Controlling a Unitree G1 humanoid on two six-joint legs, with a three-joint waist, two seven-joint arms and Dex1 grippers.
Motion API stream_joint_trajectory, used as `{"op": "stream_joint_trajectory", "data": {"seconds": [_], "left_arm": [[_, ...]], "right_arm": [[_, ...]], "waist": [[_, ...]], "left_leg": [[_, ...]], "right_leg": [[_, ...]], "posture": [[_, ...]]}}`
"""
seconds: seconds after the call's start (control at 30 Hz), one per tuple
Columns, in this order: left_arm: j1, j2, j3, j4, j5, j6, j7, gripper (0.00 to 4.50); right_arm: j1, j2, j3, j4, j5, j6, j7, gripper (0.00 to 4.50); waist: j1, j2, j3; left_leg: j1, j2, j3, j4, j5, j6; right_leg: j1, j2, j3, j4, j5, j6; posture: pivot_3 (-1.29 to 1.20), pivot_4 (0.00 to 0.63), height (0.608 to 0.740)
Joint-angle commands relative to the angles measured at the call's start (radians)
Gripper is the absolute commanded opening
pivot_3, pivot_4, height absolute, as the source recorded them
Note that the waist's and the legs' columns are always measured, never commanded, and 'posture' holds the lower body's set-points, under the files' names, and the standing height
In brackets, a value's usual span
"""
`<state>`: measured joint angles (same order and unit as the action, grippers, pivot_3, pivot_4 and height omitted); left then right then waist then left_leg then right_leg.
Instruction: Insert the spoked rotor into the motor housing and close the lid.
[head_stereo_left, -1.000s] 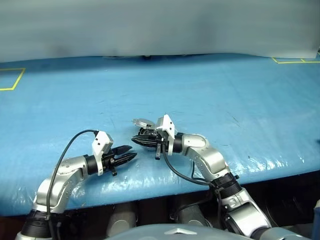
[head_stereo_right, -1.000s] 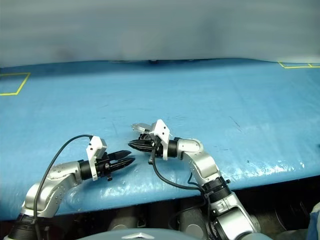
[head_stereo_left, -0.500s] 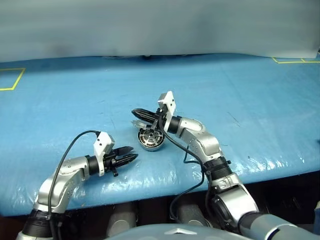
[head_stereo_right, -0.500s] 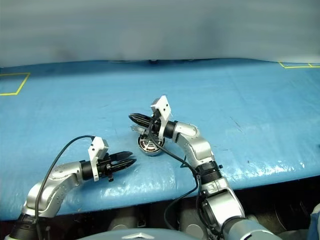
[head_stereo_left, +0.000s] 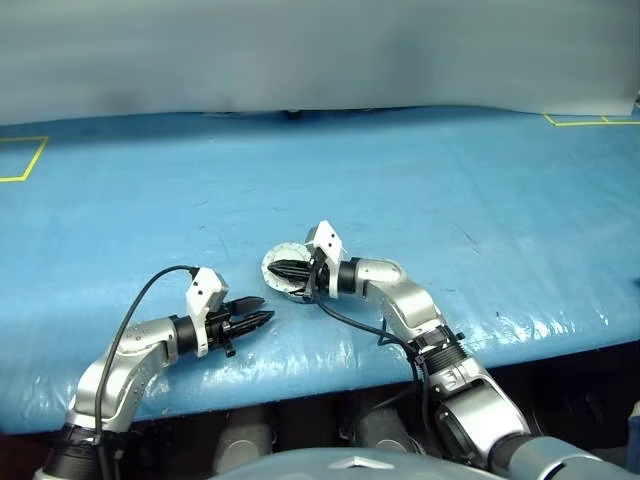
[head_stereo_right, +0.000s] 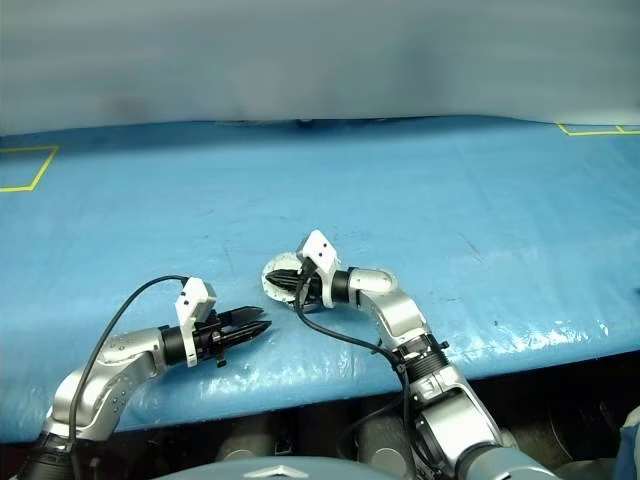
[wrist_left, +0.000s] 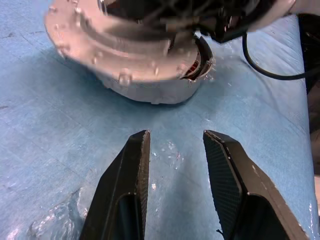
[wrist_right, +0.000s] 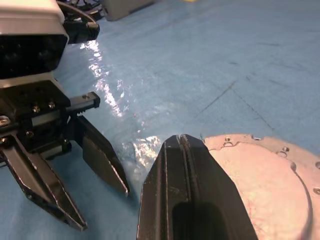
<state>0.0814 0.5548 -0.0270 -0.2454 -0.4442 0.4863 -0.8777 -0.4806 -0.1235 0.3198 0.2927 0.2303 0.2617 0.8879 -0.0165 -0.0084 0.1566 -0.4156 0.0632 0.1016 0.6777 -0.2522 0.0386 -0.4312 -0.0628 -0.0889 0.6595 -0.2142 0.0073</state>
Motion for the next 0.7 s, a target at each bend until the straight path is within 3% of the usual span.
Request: {"op": "stream_joint_trajectory", "data": {"seconds": [0.03,0.3,0.5,0.6,0.7], "left_arm": [[-0.004,0.005,0.015,-0.050,-0.024,-0.022,-0.016,1.77],[0.009,-0.017,0.036,-0.031,0.006,-0.156,-0.020,1.77],[0.019,-0.045,0.044,-0.012,0.004,-0.242,-0.020,1.77],[0.028,-0.044,0.037,-0.014,-0.009,-0.235,-0.024,1.80],[0.036,-0.035,0.038,-0.024,-0.034,-0.206,-0.034,1.80]], "right_arm": [[0.023,0.000,0.007,-0.010,-0.044,-0.016,-0.042,0.00],[0.122,0.008,-0.057,-0.180,0.001,-0.015,-0.120,0.00],[0.155,-0.046,-0.032,-0.287,-0.075,-0.039,-0.177,0.00],[0.158,-0.065,0.004,-0.318,-0.129,-0.016,-0.210,0.62],[0.152,-0.062,0.024,-0.318,-0.149,-0.003,-0.222,1.58]], "waist": [[0.000,0.000,0.000],[0.005,0.000,0.000],[0.005,0.000,0.000],[0.003,0.000,0.000],[0.003,0.000,0.000]], "left_leg": [[0.000,0.000,0.000,0.000,0.000,0.000],[0.000,0.000,0.000,0.000,0.000,0.000],[-0.001,0.000,0.000,0.000,0.000,0.000],[-0.001,0.000,0.000,0.000,0.000,-0.001],[-0.001,0.000,0.000,-0.001,0.000,-0.001]], "right_leg": [[0.000,0.000,0.000,0.000,0.000,0.000],[0.000,-0.001,0.000,0.000,0.000,0.000],[-0.001,-0.001,0.000,-0.001,0.000,-0.001],[-0.001,0.000,-0.001,0.000,-0.001,-0.001],[-0.001,0.000,-0.001,0.000,-0.001,-0.001]], "posture": [[0.00,0.150,0.740],[0.00,0.150,0.740],[0.00,0.150,0.740],[0.00,0.150,0.740],[0.00,0.150,0.740]]}}
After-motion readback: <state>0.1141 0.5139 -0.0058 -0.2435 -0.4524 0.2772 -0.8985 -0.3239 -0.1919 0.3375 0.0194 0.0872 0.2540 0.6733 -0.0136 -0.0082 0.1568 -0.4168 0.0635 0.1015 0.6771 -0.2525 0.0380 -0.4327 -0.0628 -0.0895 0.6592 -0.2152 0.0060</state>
